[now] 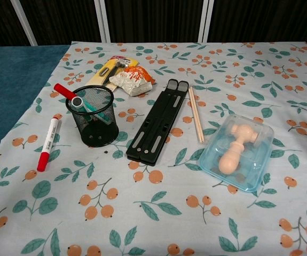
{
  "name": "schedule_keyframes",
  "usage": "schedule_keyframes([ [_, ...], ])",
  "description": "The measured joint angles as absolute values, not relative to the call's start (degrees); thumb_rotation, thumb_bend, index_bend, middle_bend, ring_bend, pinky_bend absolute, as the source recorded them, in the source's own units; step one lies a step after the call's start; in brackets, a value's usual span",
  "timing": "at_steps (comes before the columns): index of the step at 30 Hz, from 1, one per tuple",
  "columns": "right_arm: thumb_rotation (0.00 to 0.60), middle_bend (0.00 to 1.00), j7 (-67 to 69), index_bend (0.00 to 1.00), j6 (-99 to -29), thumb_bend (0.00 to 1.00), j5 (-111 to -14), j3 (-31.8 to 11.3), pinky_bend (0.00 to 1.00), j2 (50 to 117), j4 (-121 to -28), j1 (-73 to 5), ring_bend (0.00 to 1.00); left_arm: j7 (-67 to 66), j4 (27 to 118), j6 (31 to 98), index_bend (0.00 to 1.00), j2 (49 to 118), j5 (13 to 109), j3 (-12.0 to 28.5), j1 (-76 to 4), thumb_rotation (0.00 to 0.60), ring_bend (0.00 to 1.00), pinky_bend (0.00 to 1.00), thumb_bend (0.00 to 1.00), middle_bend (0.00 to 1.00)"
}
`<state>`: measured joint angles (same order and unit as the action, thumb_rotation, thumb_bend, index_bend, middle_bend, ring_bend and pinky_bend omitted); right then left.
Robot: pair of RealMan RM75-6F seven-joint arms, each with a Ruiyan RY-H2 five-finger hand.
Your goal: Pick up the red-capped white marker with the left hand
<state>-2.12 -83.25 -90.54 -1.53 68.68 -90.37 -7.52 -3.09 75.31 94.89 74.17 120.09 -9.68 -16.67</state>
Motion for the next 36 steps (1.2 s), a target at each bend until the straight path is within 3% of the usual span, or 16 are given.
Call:
schedule_keyframes([
  [36, 0.6, 0.0, -2.04, 0.0, -83.16, 0.16, -90.26, -1.64, 0.18, 68.53, -90.63, -7.53, 0.0, -3.62, 75.91, 92.78, 0.0, 73.81, 118.75, -9.6, -17.35, 0.6, 0.0, 0.0, 0.07, 0.0],
])
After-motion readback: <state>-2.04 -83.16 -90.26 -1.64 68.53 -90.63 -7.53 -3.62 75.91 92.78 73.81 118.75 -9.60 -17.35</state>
